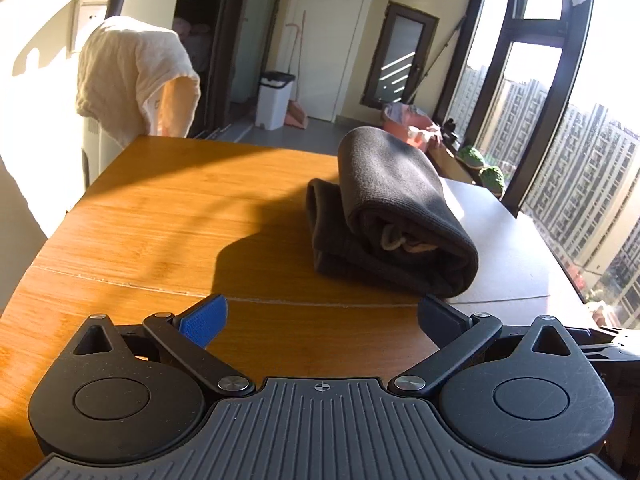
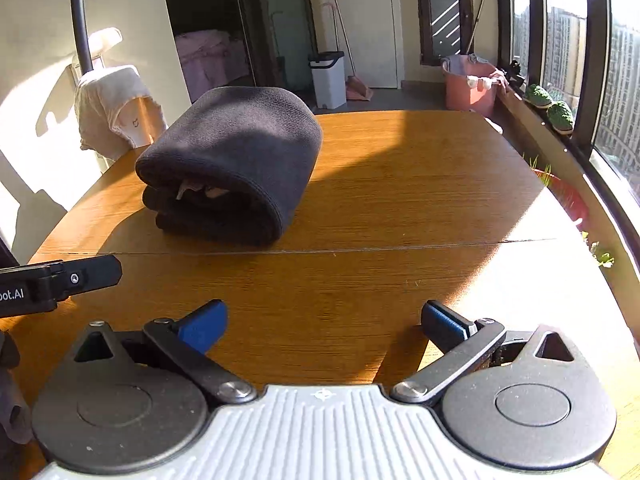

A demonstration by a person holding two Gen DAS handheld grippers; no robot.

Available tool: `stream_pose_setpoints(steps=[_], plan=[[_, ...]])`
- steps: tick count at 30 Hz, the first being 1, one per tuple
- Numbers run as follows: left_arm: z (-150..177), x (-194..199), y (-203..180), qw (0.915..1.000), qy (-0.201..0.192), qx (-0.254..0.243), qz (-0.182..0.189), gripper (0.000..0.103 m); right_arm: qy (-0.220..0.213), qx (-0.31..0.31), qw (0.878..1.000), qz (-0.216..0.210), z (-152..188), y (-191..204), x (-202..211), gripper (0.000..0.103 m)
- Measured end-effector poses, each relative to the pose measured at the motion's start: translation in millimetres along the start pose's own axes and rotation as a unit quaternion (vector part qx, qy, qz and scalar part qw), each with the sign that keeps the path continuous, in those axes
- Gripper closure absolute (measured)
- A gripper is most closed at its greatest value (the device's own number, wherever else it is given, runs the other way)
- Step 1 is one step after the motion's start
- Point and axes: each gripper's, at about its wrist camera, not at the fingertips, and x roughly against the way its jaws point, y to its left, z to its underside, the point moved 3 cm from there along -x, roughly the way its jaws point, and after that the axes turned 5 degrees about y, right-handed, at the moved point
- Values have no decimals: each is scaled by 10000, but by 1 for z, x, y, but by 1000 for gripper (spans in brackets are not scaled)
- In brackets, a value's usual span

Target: Fold clothes

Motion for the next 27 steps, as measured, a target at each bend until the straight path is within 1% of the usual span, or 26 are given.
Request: stream_pose_setpoints(steps=[1, 3, 4, 5, 7, 10, 14, 20, 27], plan=[[5, 0, 1, 9997, 124, -66, -175, 0, 21, 17, 9999, 105, 2, 2, 1, 0], [11, -2, 1, 9985, 263, -177, -438, 0, 130, 121, 9988, 463, 1, 7, -3, 0], [15, -4, 2, 9975, 335, -231, -573, 0, 121, 122, 9982, 567, 3, 8, -3, 0], [19, -7, 4, 9962, 458, -229, -703, 0, 91, 54, 9983, 581, 4, 8, -3, 0], [24, -7, 2, 9932, 460, -373, -999, 0, -87, -22, 9977, 667, 10, 9, -1, 0], [28, -5, 3, 9929, 376, -451, -1030, 0, -116, -52, 9975, 691, 11, 9, -1, 0], [27, -5, 6, 9930, 356, -397, -1054, 0, -147, -167, 9965, 802, 12, 11, 1, 0], [27, -5, 4, 9927, 353, -412, -1076, 0, -140, -213, 9961, 850, 14, 11, 3, 0], [27, -5, 4, 9928, 353, -413, -1069, 0, -144, -145, 9967, 782, 18, 16, 6, 0]])
